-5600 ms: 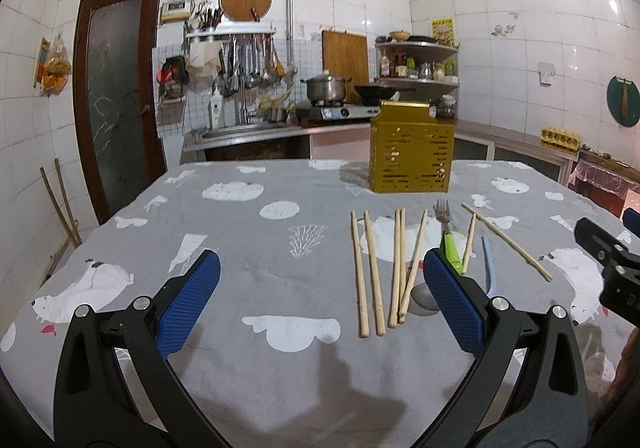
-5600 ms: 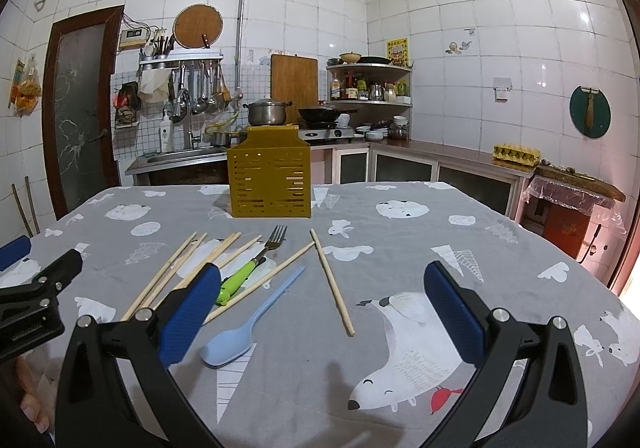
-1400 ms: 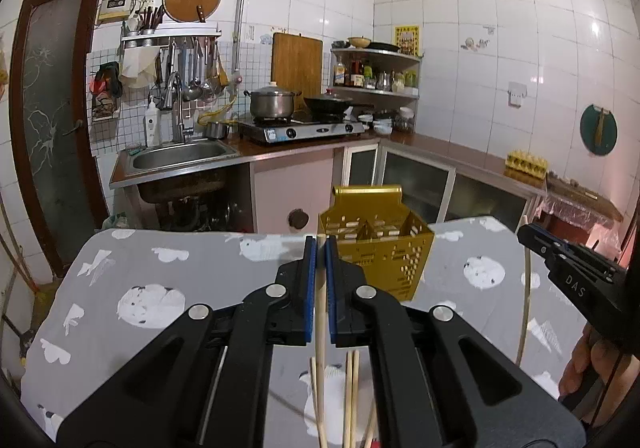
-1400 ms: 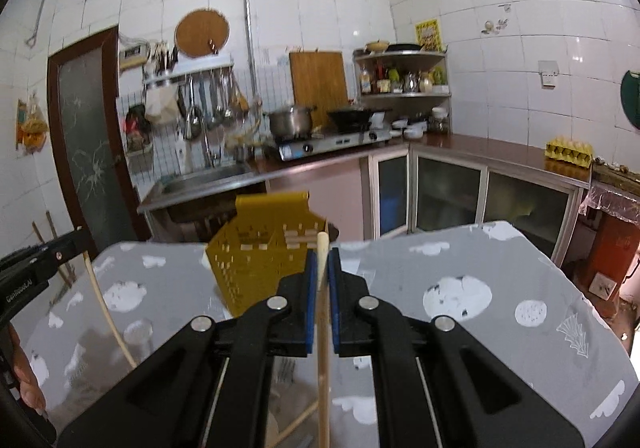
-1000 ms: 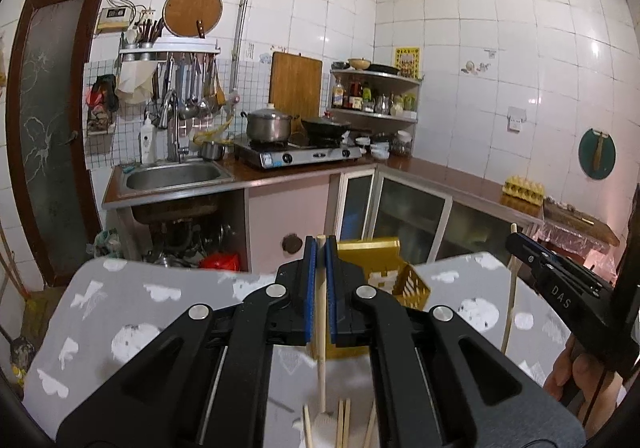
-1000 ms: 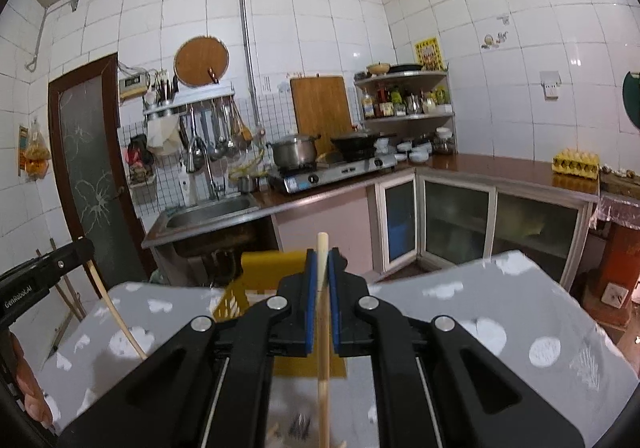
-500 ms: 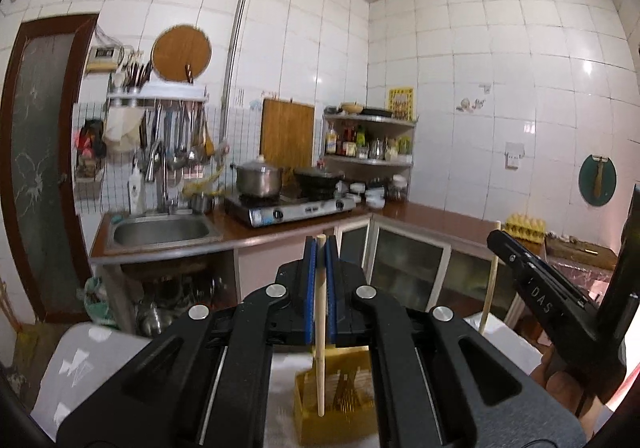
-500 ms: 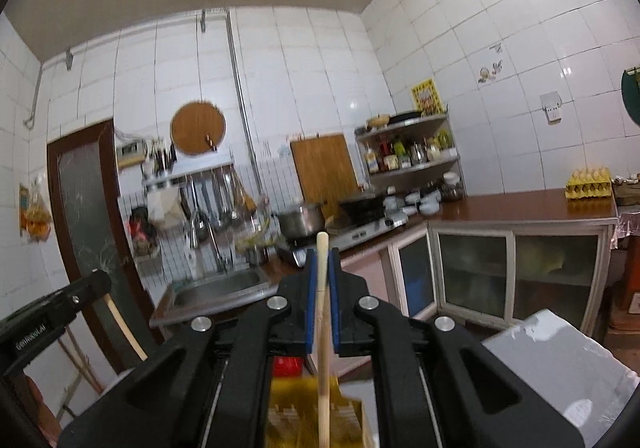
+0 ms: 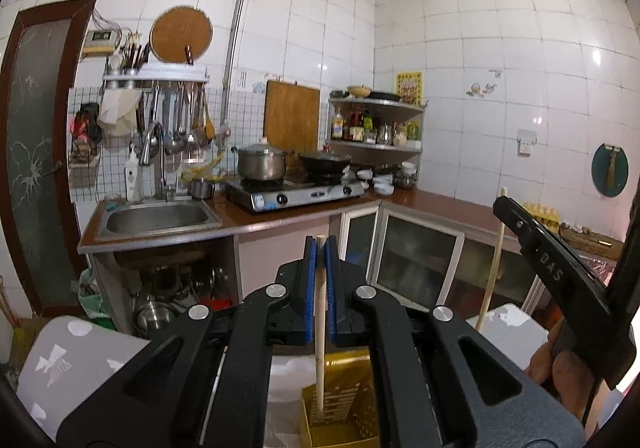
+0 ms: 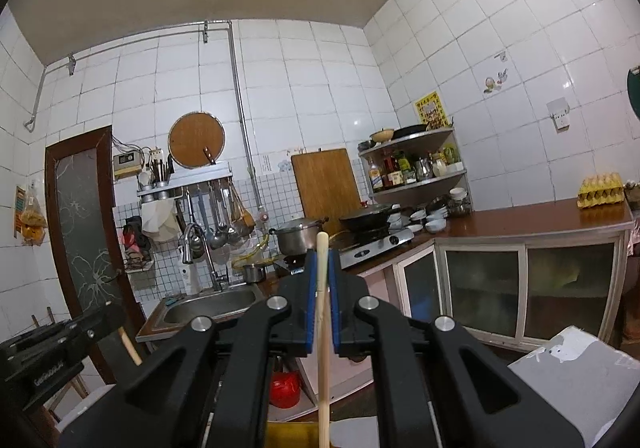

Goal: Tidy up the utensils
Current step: 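Carry both held chopsticks up over the yellow slotted holder, then open both tools to drop the chopsticks into the yellow holder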

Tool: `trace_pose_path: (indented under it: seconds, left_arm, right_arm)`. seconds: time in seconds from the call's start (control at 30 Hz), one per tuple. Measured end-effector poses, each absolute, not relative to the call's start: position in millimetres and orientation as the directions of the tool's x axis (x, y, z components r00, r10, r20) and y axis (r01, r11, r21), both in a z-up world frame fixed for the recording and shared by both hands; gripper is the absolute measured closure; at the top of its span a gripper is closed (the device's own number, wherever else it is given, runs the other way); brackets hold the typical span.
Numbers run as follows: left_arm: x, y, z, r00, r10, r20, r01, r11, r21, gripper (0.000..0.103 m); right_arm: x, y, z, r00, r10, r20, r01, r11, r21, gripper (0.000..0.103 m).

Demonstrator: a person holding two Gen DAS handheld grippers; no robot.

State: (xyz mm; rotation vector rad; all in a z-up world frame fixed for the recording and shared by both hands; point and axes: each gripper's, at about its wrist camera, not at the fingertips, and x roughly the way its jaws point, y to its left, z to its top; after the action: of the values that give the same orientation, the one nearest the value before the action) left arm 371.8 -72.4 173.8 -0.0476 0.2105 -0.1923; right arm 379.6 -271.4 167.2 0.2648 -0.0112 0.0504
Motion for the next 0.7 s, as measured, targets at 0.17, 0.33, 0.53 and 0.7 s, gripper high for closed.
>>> trace_pose_path:
  seconds: [0.17, 0.33, 0.53, 0.7]
  left_arm:
    - [379, -73, 150, 0.952, -0.184, -0.245, 0.172, 0.983, -0.071, 0.100]
    - [382, -76, 131, 0.932, -0.180, -0.314, 0.172, 0.984, -0.055, 0.099]
    - [364, -62, 135, 0.922, -0.156, -0.354, 0.139, 0.988, -0.071, 0.076]
    - [323, -48, 155, 0.942, -0.100, -0.320, 0.098, 0.995, -0.024, 0.036]
  right_arm:
    - [394, -265, 137, 0.998, 0.057, -0.035, -0.049, 0.975, 0.218, 0.097]
    - [399, -270, 118, 0.989, 0.078, -0.125, -0.048, 0.973, 0.228, 0.095]
    - [371, -282, 116, 0.975, 0.056, -0.216, -0.006, 0.974, 0.228, 0.045]
    - [328, -289, 125, 0.963, 0.025, -0.270, 0.028, 0.981, 0.192, 0.045]
